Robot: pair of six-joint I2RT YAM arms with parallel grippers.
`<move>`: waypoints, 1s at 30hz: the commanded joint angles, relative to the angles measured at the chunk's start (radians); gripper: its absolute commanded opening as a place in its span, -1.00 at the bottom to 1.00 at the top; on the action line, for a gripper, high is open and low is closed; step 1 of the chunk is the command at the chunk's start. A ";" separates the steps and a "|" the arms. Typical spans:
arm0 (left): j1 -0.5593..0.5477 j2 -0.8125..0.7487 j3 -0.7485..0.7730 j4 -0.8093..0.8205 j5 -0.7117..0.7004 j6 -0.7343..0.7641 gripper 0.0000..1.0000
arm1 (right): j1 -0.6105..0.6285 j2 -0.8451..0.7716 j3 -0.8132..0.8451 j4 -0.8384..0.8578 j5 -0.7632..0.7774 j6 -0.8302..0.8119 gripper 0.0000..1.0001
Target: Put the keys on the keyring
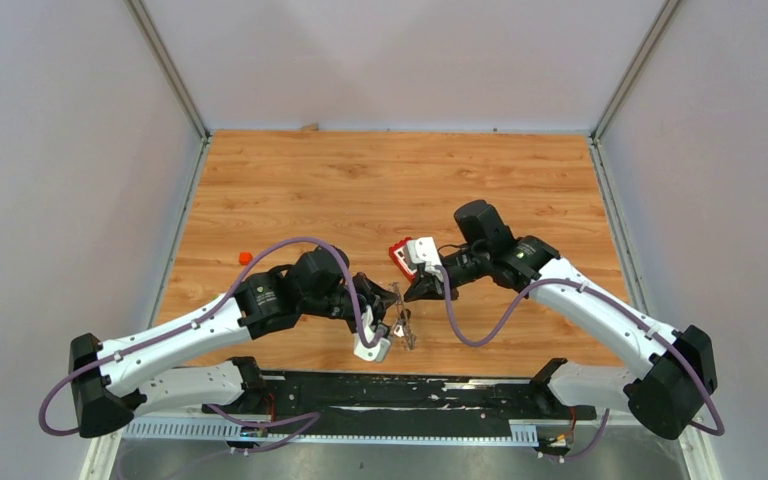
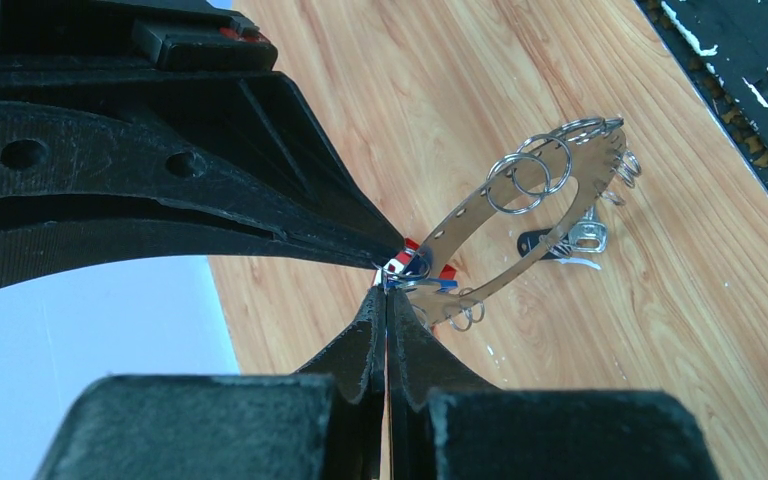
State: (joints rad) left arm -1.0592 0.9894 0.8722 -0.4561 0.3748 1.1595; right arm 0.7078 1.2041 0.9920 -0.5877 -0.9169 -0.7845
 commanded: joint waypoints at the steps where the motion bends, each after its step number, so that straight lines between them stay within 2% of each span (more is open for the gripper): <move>1: -0.018 -0.011 -0.004 -0.013 0.038 0.026 -1.00 | 0.003 -0.002 0.056 0.049 -0.017 0.008 -1.00; 30: -0.020 -0.005 -0.015 -0.030 0.087 0.019 -1.00 | -0.042 -0.046 0.035 0.090 -0.037 0.045 -1.00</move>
State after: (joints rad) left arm -1.0657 0.9894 0.8703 -0.4618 0.3893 1.1881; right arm 0.6830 1.1988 0.9958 -0.5892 -0.9337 -0.7525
